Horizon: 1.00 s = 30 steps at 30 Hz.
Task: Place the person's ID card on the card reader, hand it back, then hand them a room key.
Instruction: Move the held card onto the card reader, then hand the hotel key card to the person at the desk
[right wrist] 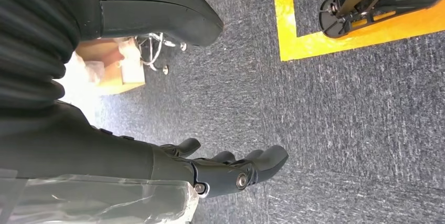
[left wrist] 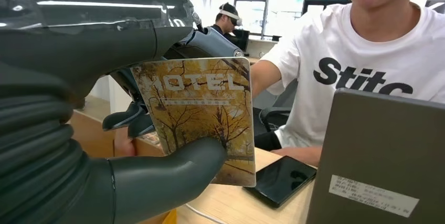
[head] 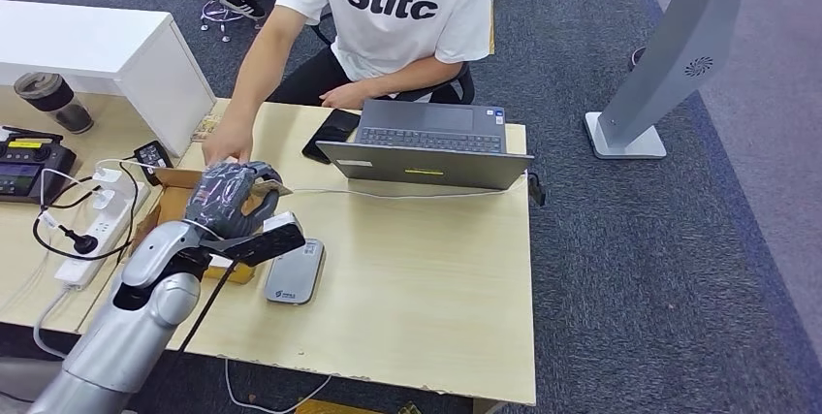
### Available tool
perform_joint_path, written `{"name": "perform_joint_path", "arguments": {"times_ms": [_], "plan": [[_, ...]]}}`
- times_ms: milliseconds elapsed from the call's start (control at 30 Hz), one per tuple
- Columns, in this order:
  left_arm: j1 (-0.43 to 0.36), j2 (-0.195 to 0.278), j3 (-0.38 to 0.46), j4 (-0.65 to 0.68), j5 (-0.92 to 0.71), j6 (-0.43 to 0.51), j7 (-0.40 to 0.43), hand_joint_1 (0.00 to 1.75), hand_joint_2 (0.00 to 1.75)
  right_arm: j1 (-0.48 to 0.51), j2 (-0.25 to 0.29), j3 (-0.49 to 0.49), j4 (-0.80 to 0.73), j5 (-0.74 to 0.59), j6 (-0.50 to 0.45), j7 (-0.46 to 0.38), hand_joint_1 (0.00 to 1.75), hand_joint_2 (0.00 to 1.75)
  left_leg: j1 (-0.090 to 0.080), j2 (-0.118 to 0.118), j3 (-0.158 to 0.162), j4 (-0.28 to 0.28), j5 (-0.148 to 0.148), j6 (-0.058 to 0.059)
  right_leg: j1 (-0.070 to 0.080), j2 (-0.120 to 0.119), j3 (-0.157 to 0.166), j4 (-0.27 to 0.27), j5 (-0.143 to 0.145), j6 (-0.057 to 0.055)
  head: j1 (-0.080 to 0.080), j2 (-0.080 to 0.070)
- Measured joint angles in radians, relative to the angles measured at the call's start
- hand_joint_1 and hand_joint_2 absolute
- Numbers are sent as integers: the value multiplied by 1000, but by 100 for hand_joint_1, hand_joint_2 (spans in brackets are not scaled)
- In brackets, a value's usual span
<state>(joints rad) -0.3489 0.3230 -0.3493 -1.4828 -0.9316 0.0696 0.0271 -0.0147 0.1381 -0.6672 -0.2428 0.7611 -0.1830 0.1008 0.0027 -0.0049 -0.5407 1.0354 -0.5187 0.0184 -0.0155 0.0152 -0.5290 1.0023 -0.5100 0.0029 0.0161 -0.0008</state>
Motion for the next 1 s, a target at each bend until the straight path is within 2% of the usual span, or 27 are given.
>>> {"name": "perform_joint_path", "arguments": {"times_ms": [433,767,1000], "plan": [[16,9,-51,28,-46,25,8,175,175,-1,6,-27,-4,37,4,-3,0,175,0,0,0,0,0,0,0,0,0,0,0,0,0,0],[51,-29,-78,80,-47,50,-25,175,175,-3,7,-50,-4,82,7,-4,0,175,0,0,0,0,0,0,0,0,0,0,0,0,0,0],[73,-32,-100,116,-58,50,-17,175,175,-3,12,-72,-4,99,6,-3,0,175,0,0,0,0,0,0,0,0,0,0,0,0,0,0]]}}
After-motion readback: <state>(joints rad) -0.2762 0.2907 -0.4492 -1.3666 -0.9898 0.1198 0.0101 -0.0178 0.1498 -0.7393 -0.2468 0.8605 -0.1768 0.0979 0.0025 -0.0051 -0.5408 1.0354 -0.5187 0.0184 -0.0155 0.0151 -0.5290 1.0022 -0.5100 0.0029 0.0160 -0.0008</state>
